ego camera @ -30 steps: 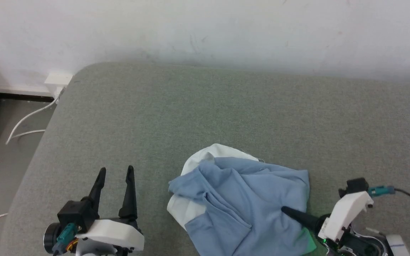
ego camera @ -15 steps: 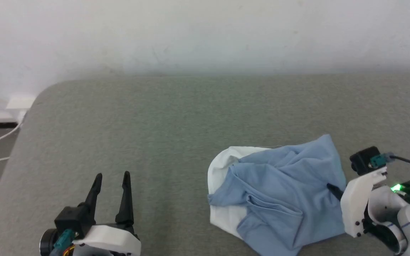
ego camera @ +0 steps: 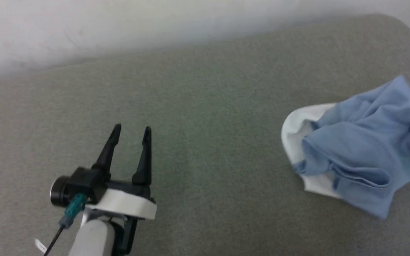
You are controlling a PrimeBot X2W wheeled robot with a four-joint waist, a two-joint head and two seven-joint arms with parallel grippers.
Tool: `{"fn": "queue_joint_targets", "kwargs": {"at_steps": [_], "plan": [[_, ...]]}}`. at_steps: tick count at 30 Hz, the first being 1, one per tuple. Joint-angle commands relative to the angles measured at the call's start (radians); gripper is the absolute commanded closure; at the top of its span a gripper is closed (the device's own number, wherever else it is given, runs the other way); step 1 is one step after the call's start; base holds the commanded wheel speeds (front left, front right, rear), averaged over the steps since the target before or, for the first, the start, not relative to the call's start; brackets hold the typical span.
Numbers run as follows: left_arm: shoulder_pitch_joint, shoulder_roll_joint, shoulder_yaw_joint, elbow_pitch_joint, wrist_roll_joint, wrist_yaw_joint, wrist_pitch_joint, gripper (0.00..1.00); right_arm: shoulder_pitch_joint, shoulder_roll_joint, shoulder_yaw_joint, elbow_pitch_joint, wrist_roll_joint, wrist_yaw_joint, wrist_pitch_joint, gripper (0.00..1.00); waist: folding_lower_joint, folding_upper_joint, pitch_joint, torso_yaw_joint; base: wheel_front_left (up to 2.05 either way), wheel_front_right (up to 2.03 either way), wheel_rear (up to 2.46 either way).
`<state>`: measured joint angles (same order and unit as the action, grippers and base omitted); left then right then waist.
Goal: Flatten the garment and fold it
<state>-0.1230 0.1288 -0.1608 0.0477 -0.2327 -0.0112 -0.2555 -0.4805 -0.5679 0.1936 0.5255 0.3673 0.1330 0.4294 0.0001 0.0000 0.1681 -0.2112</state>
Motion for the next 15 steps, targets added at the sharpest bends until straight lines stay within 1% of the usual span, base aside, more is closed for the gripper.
{"fn": "queue_joint_targets", "kwargs": {"at_steps": [1,3,4,6,9,10,11,12,13,15], "plan": [[-0.047,0.012,-0.013,-0.013,0.015,-0.014,0.006,0.0,-0.059,-0.009,-0.041,0.052,-0.02,-0.002,-0.064,1.0,-0.0001,0.0,0.211,-0.102,0.0,0.0,0.0],[-0.083,0.019,-0.024,-0.022,0.026,-0.022,0.012,0.0,-0.102,-0.007,-0.096,0.113,-0.041,-0.002,-0.131,1.0,-0.0001,0.0,0.253,-0.101,0.0,0.0,0.0],[-0.083,0.019,-0.024,-0.022,0.026,-0.022,0.012,0.0,-0.102,-0.007,-0.096,0.113,-0.041,-0.002,-0.131,1.0,-0.0001,0.0,0.253,-0.101,0.0,0.0,0.0],[-0.116,0.024,-0.036,-0.033,0.038,-0.028,0.018,0.0,-0.14,-0.008,-0.154,0.174,-0.07,-0.002,-0.184,1.0,-0.0001,0.0,0.293,-0.093,0.0,0.0,0.0],[-0.154,0.027,-0.052,-0.042,0.049,-0.035,0.022,0.0,-0.178,0.011,-0.23,0.266,-0.101,-0.002,-0.221,1.0,-0.0001,0.0,0.332,-0.076,0.0,0.0,0.0],[-0.164,0.028,-0.056,-0.043,0.051,-0.038,0.022,0.0,-0.188,0.022,-0.253,0.297,-0.108,-0.002,-0.229,0.67,-0.0001,0.0,0.34,-0.071,0.0,0.0,0.0],[-0.171,0.028,-0.058,-0.042,0.052,-0.039,0.022,0.0,-0.196,0.032,-0.272,0.326,-0.118,-0.002,-0.235,0.52,-0.0001,0.0,0.345,-0.065,0.0,0.0,0.0],[-0.176,0.028,-0.059,-0.04,0.052,-0.039,0.021,0.0,-0.203,0.045,-0.289,0.353,-0.121,-0.002,-0.24,0.05,-0.0001,0.0,0.346,-0.059,0.0,0.0,0.0],[-0.179,0.028,-0.059,-0.037,0.051,-0.038,0.019,0.0,-0.209,0.059,-0.305,0.377,-0.122,-0.002,-0.251,0.0,-0.0001,0.0,0.346,-0.054,0.0,0.0,0.0],[-0.179,0.025,-0.057,-0.029,0.047,-0.035,0.016,0.0,-0.213,0.073,-0.33,0.416,-0.134,-0.002,-0.282,0.0,-0.0001,0.0,0.337,-0.043,0.0,0.0,0.0]]}}
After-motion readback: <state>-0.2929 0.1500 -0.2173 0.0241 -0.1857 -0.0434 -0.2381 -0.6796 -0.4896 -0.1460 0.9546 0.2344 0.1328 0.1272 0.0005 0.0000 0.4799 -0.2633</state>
